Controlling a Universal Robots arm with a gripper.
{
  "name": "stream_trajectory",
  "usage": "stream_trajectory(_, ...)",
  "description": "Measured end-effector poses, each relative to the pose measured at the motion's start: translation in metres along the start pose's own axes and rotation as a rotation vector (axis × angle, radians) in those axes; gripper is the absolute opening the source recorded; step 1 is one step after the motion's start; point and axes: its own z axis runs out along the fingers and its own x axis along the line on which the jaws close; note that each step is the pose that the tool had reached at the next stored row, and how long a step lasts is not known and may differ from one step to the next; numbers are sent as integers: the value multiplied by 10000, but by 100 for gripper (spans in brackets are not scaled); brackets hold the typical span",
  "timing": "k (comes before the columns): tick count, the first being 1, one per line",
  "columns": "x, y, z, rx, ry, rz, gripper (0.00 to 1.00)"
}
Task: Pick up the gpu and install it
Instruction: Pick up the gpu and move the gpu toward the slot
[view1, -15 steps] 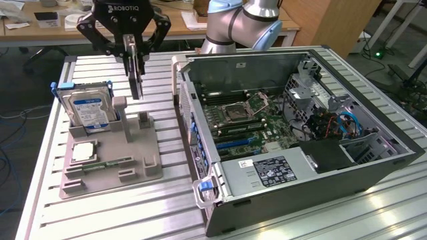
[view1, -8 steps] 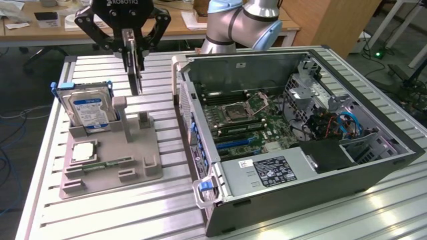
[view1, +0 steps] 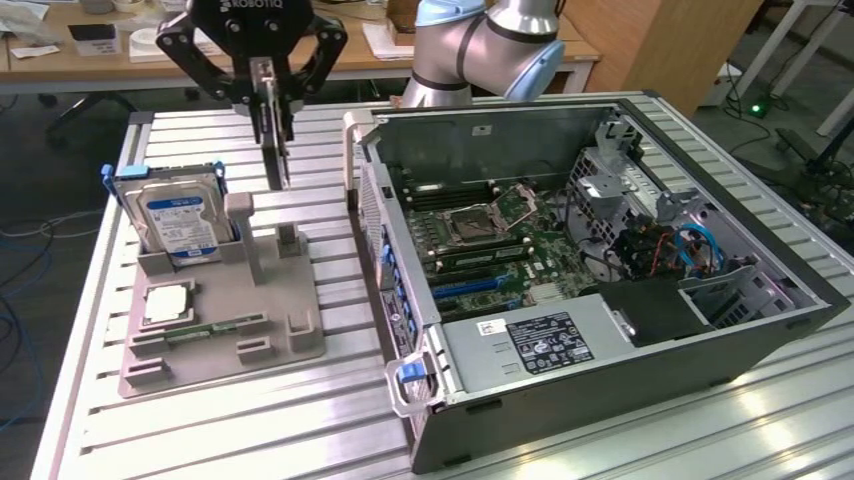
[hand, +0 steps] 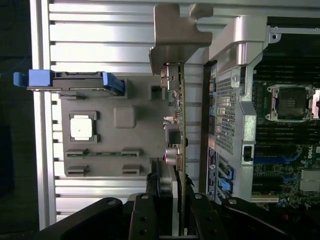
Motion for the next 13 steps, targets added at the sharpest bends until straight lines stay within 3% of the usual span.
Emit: stream_trajectory(13, -250, 2, 3, 0, 0, 1, 28)
